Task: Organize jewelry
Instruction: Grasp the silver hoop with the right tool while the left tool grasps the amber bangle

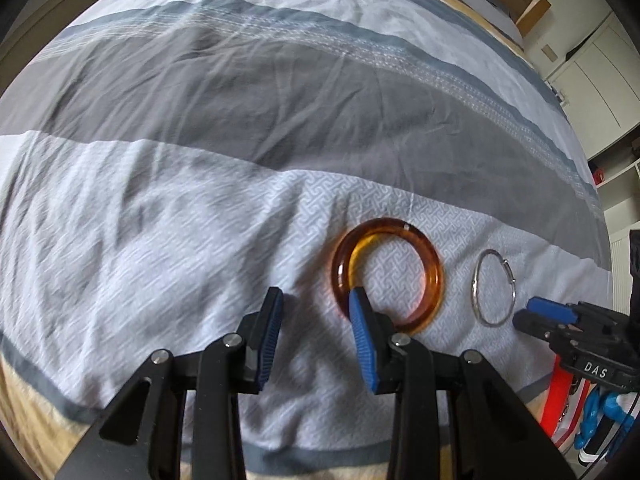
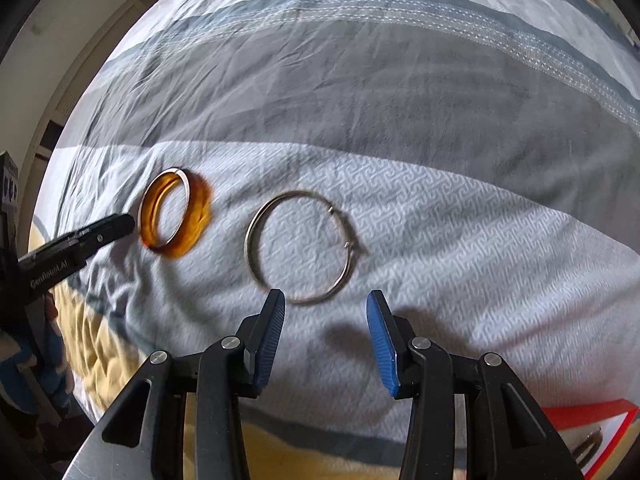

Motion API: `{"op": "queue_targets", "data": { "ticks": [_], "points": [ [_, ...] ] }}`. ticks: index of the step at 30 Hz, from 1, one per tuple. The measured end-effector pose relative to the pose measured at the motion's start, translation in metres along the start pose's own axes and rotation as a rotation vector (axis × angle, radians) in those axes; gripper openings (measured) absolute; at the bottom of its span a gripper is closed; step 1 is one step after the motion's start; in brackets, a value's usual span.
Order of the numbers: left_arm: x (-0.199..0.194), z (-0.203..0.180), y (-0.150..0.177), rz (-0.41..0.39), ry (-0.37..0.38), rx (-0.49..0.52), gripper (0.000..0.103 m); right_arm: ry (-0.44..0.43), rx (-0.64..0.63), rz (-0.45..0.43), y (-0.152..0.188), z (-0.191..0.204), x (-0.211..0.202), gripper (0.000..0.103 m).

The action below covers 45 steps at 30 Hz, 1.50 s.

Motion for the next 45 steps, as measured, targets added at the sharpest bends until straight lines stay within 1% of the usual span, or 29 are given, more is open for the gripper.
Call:
{"op": "queue_targets", "data": {
  "ticks": [5, 11, 17, 19, 20, 21, 22, 23, 24, 25, 26, 33, 40, 43, 45],
  "points": [
    [0.017, -0.005, -0.005, 0.012, -0.004, 0.017, 0.033, 0.000, 0.014, 0.003, -0.012, -0.005, 0.017, 0.042],
    [0.034, -0.005, -0.008, 0.025, -0.009, 0.016, 0.033, -0.002, 0.051, 0.014, -0.020, -0.010, 0.035, 0.042],
    [0.046, -0.011, -0.013, 0.020, -0.025, 0.027, 0.031, 0.010, 0.063, 0.051, -0.024, -0.011, 0.053, 0.045],
    [0.047, -0.013, -0.016, 0.014, -0.029, 0.029, 0.028, 0.025, 0.038, 0.060, -0.027, -0.007, 0.055, 0.043],
    [0.047, -0.015, -0.017, 0.010, -0.033, 0.035, 0.024, 0.030, 0.029, 0.061, -0.027, -0.005, 0.056, 0.042],
    [0.046, -0.017, -0.016, 0.005, -0.038, 0.041, 0.017, 0.035, 0.022, 0.062, -0.027, -0.004, 0.056, 0.042],
    [0.045, -0.018, -0.017, 0.002, -0.043, 0.046, 0.013, 0.041, 0.012, 0.065, -0.027, -0.003, 0.056, 0.039],
    [0.044, -0.020, -0.018, -0.001, -0.048, 0.050, 0.010, 0.044, 0.005, 0.065, -0.028, -0.002, 0.056, 0.030],
    [0.041, -0.020, -0.017, -0.006, -0.049, 0.052, 0.010, 0.050, -0.005, 0.063, -0.029, 0.000, 0.055, 0.024],
    [0.038, -0.019, -0.014, -0.010, -0.052, 0.054, 0.010, 0.051, -0.010, 0.057, -0.029, 0.001, 0.053, 0.012],
    [0.036, -0.020, -0.013, -0.015, -0.053, 0.056, 0.010, 0.054, -0.010, 0.053, -0.029, 0.001, 0.051, 0.006],
    [0.018, -0.028, 0.002, -0.033, -0.042, 0.082, 0.009, 0.058, -0.024, 0.014, -0.019, 0.014, 0.032, 0.005],
    [-0.009, -0.028, 0.016, -0.057, -0.029, 0.111, 0.009, 0.043, -0.040, -0.054, -0.005, 0.028, -0.005, 0.004],
    [-0.023, -0.033, 0.020, -0.070, -0.032, 0.132, 0.009, 0.039, -0.042, -0.081, 0.003, 0.026, -0.024, 0.003],
    [-0.031, -0.037, 0.023, -0.076, -0.031, 0.143, 0.009, 0.037, -0.035, -0.098, 0.013, 0.017, -0.039, 0.003]
  ]
}}
Point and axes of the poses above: each gripper's, at about its wrist camera, not at the fingertips, and x roughly the way its jaws point, z to its left, y to its underside, the point moved 3 cm from there along x, roughly the way its jaws point, and after that the axes turned 4 degrees about -z, right-handed, at the moved point
